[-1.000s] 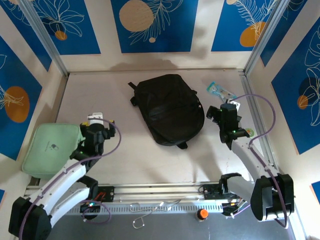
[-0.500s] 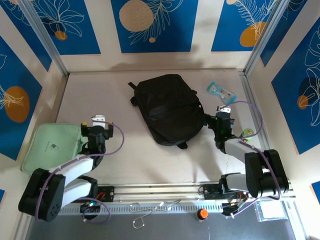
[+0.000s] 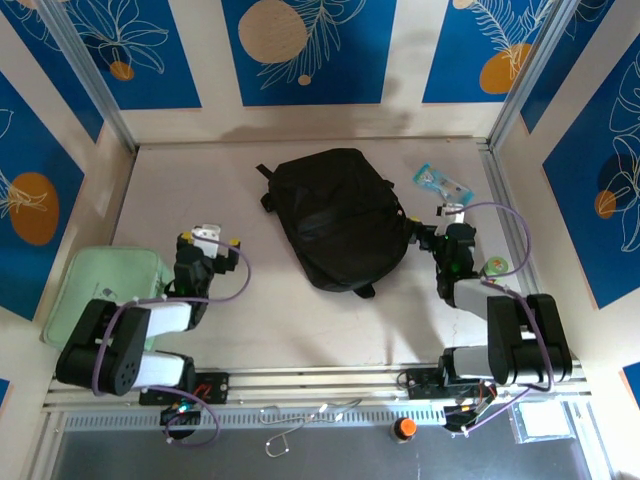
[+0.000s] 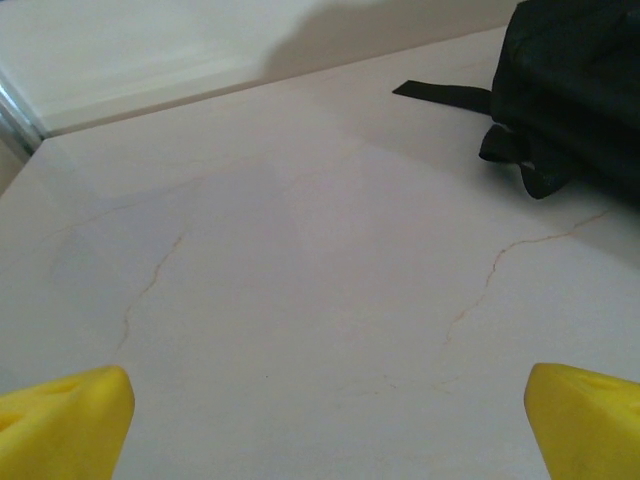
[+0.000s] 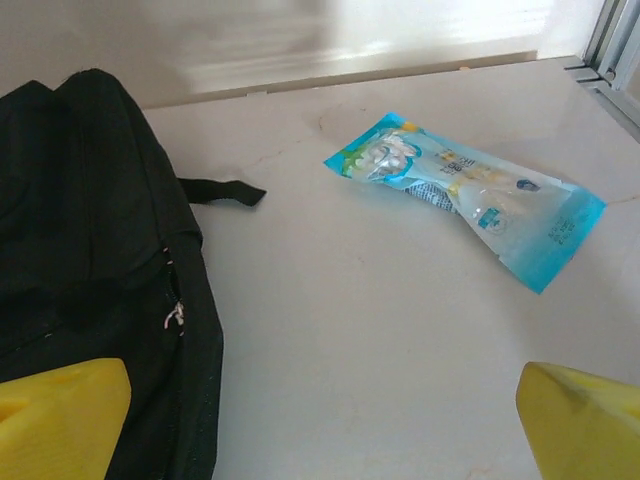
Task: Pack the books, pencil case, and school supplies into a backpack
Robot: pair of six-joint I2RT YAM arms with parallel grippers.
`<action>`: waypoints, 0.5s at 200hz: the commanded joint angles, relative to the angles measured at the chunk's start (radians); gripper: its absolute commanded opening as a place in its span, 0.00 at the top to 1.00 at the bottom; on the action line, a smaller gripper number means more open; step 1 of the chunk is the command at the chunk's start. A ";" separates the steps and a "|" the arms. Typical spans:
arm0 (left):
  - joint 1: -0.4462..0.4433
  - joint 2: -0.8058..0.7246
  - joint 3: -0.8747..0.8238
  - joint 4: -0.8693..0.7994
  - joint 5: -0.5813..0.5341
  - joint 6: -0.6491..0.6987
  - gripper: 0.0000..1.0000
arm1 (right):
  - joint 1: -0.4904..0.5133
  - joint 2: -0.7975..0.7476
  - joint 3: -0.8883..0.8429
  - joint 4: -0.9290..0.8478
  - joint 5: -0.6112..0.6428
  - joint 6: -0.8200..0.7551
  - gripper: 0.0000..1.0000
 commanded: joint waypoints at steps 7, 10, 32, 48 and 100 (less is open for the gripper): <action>0.050 0.073 0.044 0.098 0.109 0.006 0.01 | -0.013 0.086 -0.017 0.137 -0.055 -0.007 0.01; 0.058 0.085 0.044 0.111 0.114 0.001 0.01 | -0.013 0.097 -0.014 0.140 -0.057 -0.008 0.01; 0.103 0.155 0.050 0.169 0.166 -0.033 0.00 | -0.010 0.149 -0.010 0.172 -0.042 -0.007 0.01; 0.117 0.194 0.067 0.173 0.219 -0.029 0.01 | -0.003 0.165 -0.034 0.238 0.029 0.011 0.01; 0.120 0.217 0.143 0.043 0.139 -0.057 0.00 | 0.019 0.176 0.039 0.119 0.077 0.004 0.01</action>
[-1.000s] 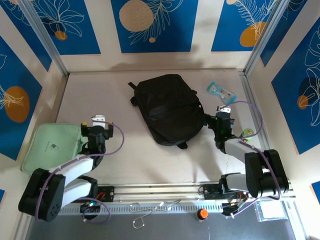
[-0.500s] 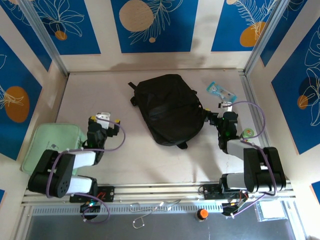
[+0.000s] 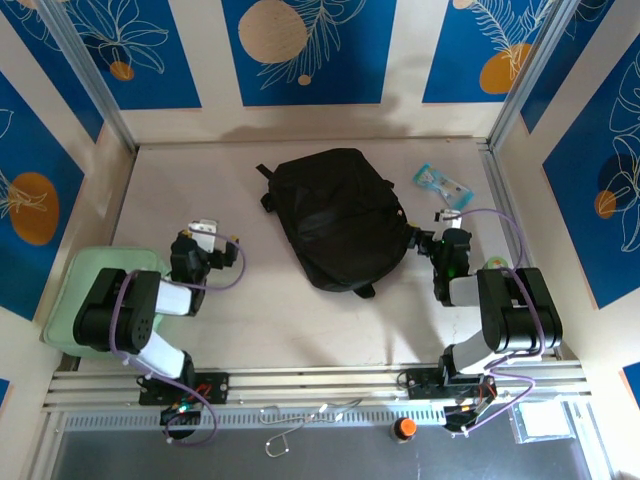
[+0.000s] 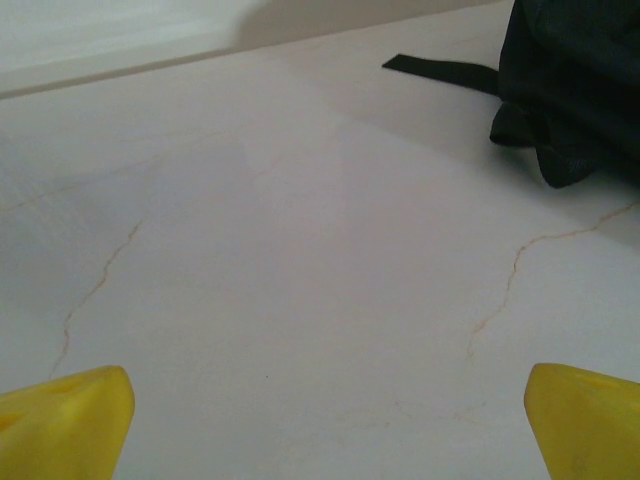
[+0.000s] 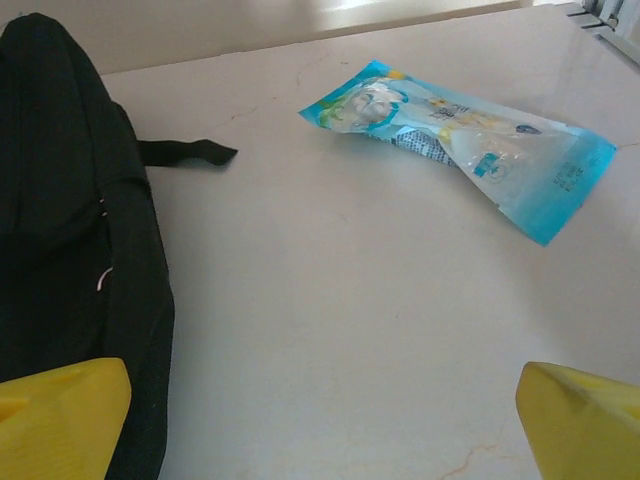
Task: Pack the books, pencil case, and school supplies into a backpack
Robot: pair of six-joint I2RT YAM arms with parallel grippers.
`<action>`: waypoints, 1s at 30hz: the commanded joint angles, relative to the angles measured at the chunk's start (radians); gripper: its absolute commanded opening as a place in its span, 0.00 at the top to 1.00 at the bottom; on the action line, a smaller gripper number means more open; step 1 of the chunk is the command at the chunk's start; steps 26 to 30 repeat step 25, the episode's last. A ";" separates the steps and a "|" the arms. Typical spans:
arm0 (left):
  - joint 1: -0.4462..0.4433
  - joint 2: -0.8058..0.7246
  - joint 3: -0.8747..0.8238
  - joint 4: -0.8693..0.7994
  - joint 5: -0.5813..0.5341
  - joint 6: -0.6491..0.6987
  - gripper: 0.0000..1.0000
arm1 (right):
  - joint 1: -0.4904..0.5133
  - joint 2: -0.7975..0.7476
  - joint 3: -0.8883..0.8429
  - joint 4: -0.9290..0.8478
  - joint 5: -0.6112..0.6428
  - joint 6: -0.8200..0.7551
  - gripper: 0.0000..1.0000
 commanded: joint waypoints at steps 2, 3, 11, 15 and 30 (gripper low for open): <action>0.015 0.005 0.061 -0.046 -0.030 -0.040 0.00 | 0.018 0.013 0.045 -0.012 0.042 -0.011 0.01; 0.015 0.006 0.060 -0.043 -0.038 -0.043 0.00 | 0.016 0.013 0.047 -0.016 0.039 -0.009 0.01; 0.012 0.005 0.058 -0.043 -0.029 -0.034 0.00 | 0.016 0.015 0.048 -0.015 0.039 -0.011 0.01; 0.015 0.008 0.069 -0.058 -0.015 -0.036 0.00 | 0.016 0.015 0.048 -0.017 0.040 -0.011 0.01; 0.016 0.008 0.070 -0.059 -0.015 -0.036 0.00 | 0.016 0.013 0.045 -0.012 0.039 -0.011 0.01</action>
